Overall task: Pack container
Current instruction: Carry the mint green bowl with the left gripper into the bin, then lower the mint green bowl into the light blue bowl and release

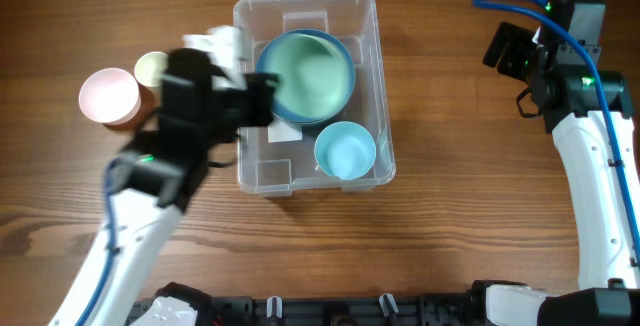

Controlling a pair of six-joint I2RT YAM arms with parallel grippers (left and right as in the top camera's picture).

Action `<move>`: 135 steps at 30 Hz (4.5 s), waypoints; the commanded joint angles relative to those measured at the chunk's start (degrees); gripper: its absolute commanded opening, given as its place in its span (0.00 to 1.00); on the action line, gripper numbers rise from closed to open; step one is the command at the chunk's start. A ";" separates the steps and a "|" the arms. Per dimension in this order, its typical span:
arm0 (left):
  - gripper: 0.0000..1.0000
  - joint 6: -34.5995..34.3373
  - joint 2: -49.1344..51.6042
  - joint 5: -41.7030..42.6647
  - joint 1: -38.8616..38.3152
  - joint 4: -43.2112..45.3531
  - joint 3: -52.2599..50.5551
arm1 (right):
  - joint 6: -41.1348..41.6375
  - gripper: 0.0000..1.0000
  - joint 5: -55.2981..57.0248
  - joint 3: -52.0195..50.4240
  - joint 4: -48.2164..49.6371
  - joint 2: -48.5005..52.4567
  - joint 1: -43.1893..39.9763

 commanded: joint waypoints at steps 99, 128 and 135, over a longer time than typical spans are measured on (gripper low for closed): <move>0.25 8.85 18.58 -18.97 -12.70 -2.14 1.14 | 0.70 1.00 0.79 0.50 0.13 0.39 0.07; 0.48 11.85 22.08 -14.49 -15.98 -6.71 1.11 | 0.68 1.00 0.81 0.50 0.13 0.39 0.07; 0.41 11.85 24.46 -16.33 -16.11 -6.54 1.11 | 0.70 1.00 0.79 0.50 0.13 0.39 0.07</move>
